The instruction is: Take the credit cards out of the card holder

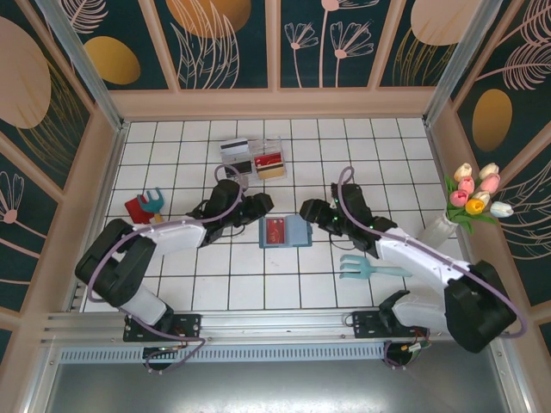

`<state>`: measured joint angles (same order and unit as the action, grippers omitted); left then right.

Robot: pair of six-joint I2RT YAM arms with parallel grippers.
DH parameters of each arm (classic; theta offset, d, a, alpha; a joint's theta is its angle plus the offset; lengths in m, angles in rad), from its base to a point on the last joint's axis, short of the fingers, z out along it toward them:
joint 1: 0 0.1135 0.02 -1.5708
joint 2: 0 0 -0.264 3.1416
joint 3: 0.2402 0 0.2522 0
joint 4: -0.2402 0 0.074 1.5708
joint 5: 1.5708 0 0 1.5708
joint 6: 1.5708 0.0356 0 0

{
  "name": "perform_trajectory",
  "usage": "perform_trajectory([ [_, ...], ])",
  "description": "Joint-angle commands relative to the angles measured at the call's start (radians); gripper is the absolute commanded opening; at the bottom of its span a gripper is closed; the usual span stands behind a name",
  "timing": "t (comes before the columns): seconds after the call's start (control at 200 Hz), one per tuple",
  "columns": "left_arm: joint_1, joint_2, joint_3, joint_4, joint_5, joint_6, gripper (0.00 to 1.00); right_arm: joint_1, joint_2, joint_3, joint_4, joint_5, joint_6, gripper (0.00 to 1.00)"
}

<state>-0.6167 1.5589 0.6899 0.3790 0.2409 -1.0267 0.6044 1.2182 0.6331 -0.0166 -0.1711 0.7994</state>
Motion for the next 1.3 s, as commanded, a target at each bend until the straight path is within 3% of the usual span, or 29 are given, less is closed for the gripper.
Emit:
perform_trajectory([
  [0.0, -0.004, -0.065, -0.077, -0.032, -0.087, -0.051, 0.48, 0.036, 0.06, 0.039, 0.079, -0.071, 0.027, 0.56],
  [0.18, -0.004, -0.087, -0.134, -0.043, -0.035, -0.083, 0.39, 0.064, 0.152, 0.049, 0.14, -0.102, 0.053, 0.45],
  [0.42, -0.013, -0.021, -0.078, -0.078, 0.031, -0.042, 0.23, 0.072, 0.264, 0.073, 0.18, -0.144, 0.075, 0.35],
  [0.56, -0.04, 0.029, -0.016, -0.125, 0.033, 0.0, 0.23, 0.075, 0.319, 0.095, 0.156, -0.118, 0.096, 0.26],
  [0.886, -0.061, 0.068, 0.035, -0.199, -0.026, 0.037, 0.22, 0.076, 0.404, 0.136, 0.15, -0.15, 0.096, 0.24],
  [1.296, -0.061, 0.111, 0.035, -0.187, -0.014, 0.043, 0.21, 0.079, 0.47, 0.169, 0.126, -0.165, 0.075, 0.2],
])
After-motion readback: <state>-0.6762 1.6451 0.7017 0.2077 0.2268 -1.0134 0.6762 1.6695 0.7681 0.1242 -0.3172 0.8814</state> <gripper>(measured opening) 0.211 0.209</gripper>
